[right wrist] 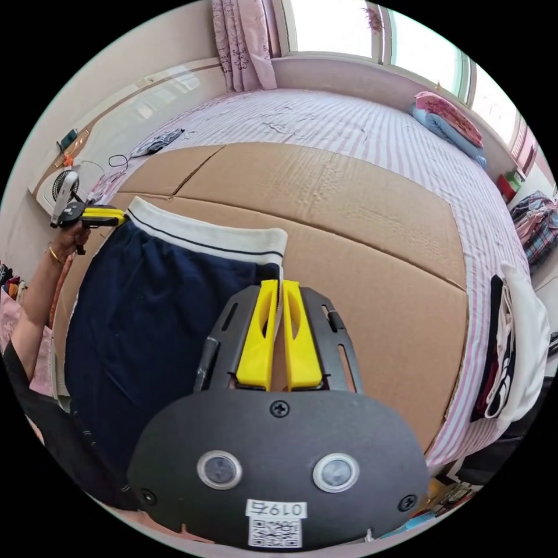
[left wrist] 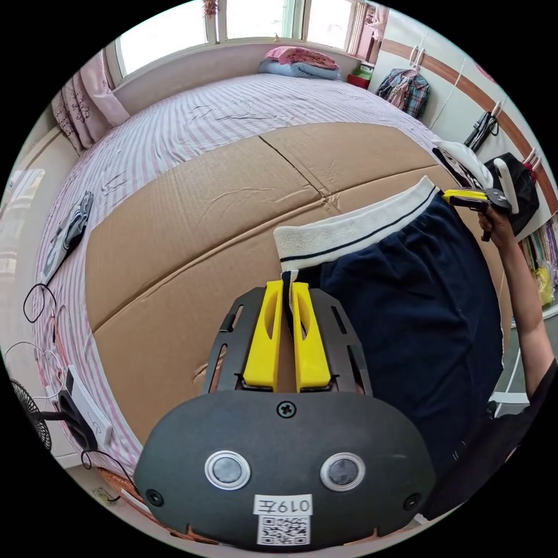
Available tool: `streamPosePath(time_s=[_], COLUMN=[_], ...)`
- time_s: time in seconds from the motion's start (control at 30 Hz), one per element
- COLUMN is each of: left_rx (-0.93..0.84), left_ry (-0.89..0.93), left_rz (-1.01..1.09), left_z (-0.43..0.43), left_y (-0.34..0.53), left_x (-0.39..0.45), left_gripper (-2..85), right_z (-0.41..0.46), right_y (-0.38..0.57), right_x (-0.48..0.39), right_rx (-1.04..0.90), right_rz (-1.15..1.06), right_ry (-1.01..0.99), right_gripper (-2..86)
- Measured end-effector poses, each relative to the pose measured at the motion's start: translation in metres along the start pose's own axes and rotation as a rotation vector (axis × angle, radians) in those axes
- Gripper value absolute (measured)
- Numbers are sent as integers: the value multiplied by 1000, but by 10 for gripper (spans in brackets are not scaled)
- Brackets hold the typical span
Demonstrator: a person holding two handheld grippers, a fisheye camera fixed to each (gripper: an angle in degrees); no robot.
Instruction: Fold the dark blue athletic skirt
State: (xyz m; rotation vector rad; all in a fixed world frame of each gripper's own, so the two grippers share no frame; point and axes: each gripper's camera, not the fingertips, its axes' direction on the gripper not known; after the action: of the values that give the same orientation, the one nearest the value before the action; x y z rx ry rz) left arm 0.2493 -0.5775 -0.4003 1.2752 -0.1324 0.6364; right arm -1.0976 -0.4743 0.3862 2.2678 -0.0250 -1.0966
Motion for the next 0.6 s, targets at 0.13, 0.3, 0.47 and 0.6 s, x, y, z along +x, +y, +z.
streamPosePath(time_s=[0.13, 0.3, 0.47, 0.6], left_rx=[-3, 9, 16, 55], left_ry=[25, 167, 297, 330], left_rz=[-18, -46, -94, -109], left_z=[-2, -7, 1, 6], left_y=[7, 27, 57, 72], left_x=[-1, -19, -37, -39], left_gripper=[11, 10, 10, 14], right_z=[21, 40, 65, 83], right_y=[18, 46, 81, 101], right_x=[-19, -8, -6, -26], right_rx=[5, -7, -12, -5], right_rz=[4, 61, 104, 75], right_ry=[-9, -185, -302, -295], right_gripper=[18, 53, 52, 18])
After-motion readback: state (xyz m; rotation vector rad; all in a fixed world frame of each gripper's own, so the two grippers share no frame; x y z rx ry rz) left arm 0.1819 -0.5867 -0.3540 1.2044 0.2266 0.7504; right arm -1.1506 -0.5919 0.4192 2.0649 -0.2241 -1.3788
